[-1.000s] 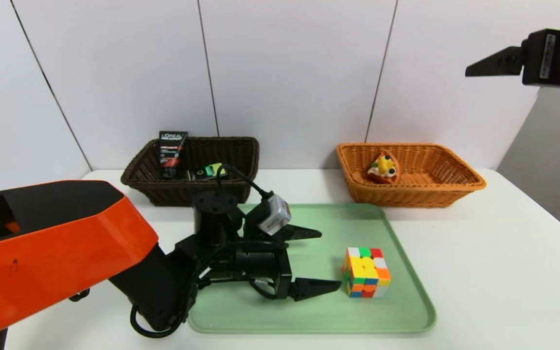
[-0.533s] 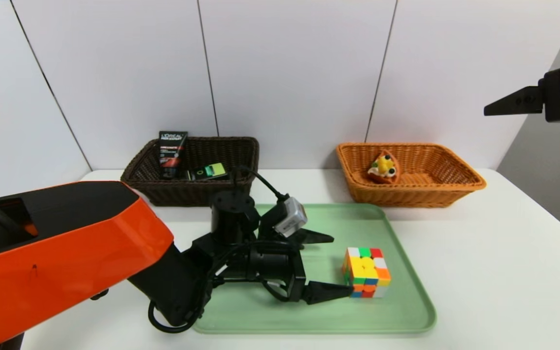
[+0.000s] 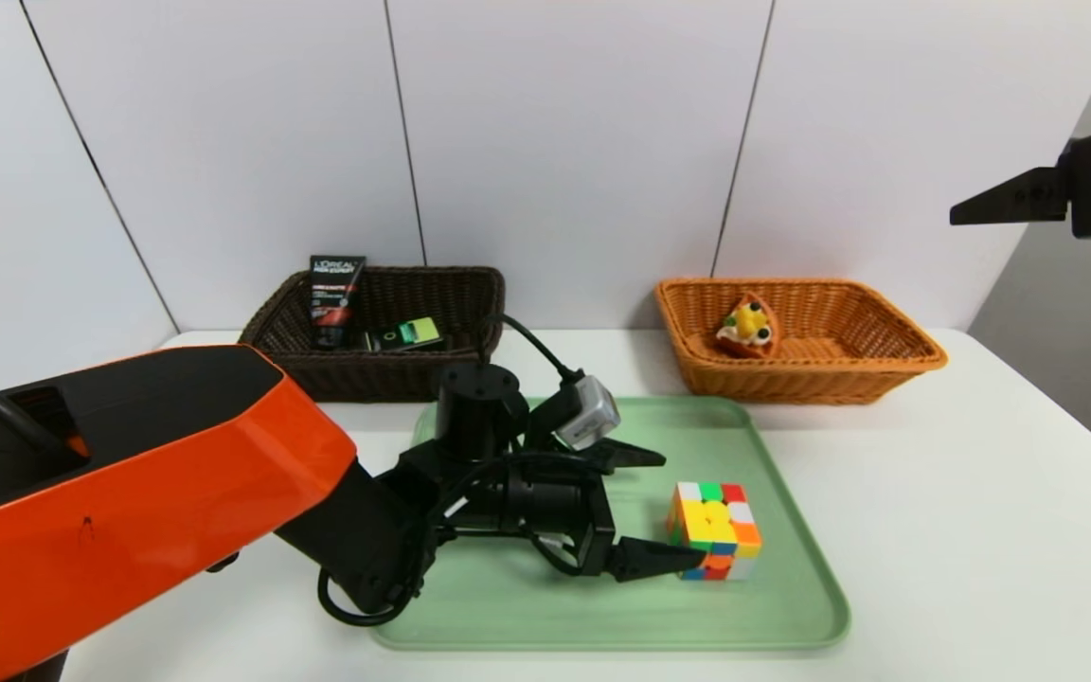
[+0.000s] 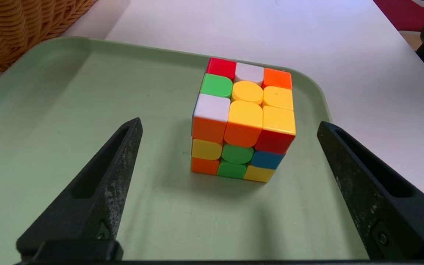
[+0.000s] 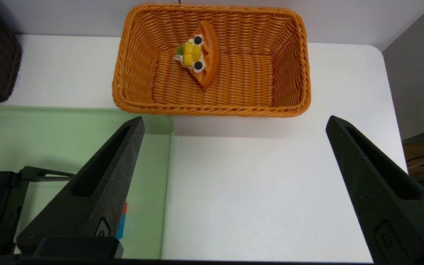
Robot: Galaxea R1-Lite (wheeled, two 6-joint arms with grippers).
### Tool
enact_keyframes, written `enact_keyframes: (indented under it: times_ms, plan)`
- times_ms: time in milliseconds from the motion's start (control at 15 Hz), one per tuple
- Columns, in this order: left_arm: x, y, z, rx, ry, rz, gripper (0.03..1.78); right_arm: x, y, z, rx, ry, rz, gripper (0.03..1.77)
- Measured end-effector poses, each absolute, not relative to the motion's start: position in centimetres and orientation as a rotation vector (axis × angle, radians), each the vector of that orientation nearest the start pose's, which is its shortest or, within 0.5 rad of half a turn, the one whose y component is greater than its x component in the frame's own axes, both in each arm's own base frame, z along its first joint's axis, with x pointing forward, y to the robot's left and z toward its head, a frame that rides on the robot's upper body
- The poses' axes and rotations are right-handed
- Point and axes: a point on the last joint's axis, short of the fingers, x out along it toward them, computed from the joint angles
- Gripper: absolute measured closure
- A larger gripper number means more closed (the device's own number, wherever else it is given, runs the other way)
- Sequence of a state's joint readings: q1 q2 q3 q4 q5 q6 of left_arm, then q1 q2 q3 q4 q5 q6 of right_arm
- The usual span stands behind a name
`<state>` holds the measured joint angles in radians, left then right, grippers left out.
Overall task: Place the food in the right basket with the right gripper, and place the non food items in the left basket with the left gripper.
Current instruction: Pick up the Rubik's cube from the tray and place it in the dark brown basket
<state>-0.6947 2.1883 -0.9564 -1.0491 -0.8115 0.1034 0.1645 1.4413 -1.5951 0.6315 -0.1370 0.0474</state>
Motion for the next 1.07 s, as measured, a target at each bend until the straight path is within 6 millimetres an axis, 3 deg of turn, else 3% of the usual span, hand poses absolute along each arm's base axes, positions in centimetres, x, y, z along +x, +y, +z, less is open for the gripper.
enact_keyframes:
  times_ms: [1067]
  plan:
    - [29.6, -30.8, 7.5, 0.077, 0.126, -1.577, 0.12, 21.3, 2.8, 35.0, -0.02, 0.478, -0.002, 0.1]
